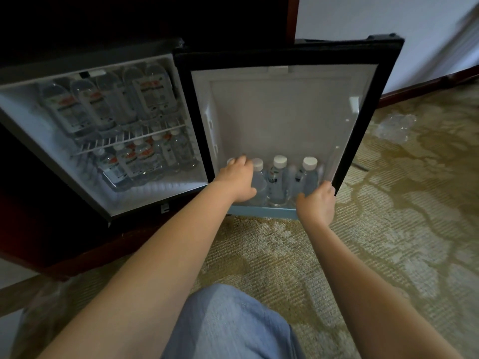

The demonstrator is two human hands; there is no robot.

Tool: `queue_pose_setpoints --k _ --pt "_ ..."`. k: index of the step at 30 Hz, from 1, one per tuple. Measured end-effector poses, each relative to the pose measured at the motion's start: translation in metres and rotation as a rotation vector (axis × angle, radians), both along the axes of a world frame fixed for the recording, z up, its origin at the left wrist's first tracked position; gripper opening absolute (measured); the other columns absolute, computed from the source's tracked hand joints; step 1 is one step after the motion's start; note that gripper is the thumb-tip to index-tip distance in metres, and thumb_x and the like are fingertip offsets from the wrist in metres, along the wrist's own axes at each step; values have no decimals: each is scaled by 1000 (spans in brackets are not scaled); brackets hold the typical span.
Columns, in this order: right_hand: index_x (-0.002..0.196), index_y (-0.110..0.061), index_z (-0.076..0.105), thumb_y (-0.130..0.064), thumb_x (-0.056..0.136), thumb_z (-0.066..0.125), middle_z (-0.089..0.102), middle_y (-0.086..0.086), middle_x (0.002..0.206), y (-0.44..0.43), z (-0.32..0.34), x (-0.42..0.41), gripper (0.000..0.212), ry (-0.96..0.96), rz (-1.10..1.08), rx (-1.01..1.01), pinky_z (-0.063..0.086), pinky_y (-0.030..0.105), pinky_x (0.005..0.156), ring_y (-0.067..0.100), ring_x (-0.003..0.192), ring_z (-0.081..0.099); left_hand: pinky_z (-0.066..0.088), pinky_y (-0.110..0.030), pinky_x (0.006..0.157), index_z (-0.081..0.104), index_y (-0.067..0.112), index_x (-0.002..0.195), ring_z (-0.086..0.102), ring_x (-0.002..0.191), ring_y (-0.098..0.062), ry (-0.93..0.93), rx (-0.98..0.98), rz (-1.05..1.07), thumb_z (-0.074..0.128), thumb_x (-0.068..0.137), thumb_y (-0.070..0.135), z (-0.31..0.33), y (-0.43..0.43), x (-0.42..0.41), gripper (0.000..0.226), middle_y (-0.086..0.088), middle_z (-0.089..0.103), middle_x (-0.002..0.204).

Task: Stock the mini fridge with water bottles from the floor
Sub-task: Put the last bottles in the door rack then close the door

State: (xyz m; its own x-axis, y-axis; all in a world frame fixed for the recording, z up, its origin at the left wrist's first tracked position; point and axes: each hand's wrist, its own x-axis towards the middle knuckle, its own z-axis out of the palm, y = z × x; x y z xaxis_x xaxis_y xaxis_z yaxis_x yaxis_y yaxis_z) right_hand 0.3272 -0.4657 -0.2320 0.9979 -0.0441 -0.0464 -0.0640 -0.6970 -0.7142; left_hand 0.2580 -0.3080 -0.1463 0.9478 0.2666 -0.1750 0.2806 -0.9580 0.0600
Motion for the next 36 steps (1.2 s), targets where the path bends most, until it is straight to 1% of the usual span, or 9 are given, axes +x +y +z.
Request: queue_pose_setpoints --k 2,6,10,15,17,22,25,28,36 --pt "121 -6 45 -17 87 58 52 10 123 2 12 -10 38 -96 5 -42 45 42 86 31 110 51 34 -42 108 41 7 135 25 138 -32 -37 -4 9 56 88 30 12 2 -6 55 -13 20 154" --pt "104 -13 55 -26 89 53 61 2 95 13 65 -22 20 -254 202 -23 42 35 80 26 94 59 41 -38 99 51 9 124 40 125 -27 -212 -11 15 56 88 25 52 0 -16 39 -8 35 141" --pt "107 -12 58 -22 87 55 54 4 111 20 136 -14 23 -595 313 17 36 33 86 24 106 46 42 -35 83 53 9 111 44 113 -24 -428 46 -9 55 88 22 103 -5 -15 26 -6 44 123" --pt "119 -12 55 -24 87 54 49 6 124 17 214 22 34 -803 291 -35 31 37 97 26 119 41 38 -41 104 41 10 137 32 133 -25 -461 76 12 56 91 28 157 -7 4 51 -6 35 144" --pt "128 -13 51 -30 91 51 47 5 133 16 232 43 40 -775 310 -91 29 39 104 26 126 38 35 -44 106 38 10 140 26 138 -26 -441 98 29 54 92 30 175 -5 15 55 -6 31 148" --pt "146 -11 29 -50 97 39 35 9 150 12 251 89 63 -497 387 -322 16 53 116 29 140 28 36 -47 104 39 11 137 34 133 -27 -332 35 58 49 92 32 195 -1 39 50 -8 37 144" --pt "145 -10 31 -61 95 30 38 12 148 12 253 104 72 -327 441 -428 8 59 115 31 141 28 32 -46 109 32 11 143 30 137 -26 -269 27 58 46 94 38 193 -2 45 57 -8 32 148" --pt "140 -9 40 -67 92 24 42 13 144 13 253 107 76 -297 466 -518 5 63 113 31 140 28 29 -46 111 26 11 146 24 141 -25 -248 55 59 43 96 42 192 -2 49 62 -7 27 153" --pt "147 -11 30 -75 87 17 34 12 151 11 251 82 88 -320 442 -613 2 62 114 30 143 22 25 -46 114 24 10 148 19 144 -24 -240 35 87 43 96 41 193 -11 35 63 -7 23 155"
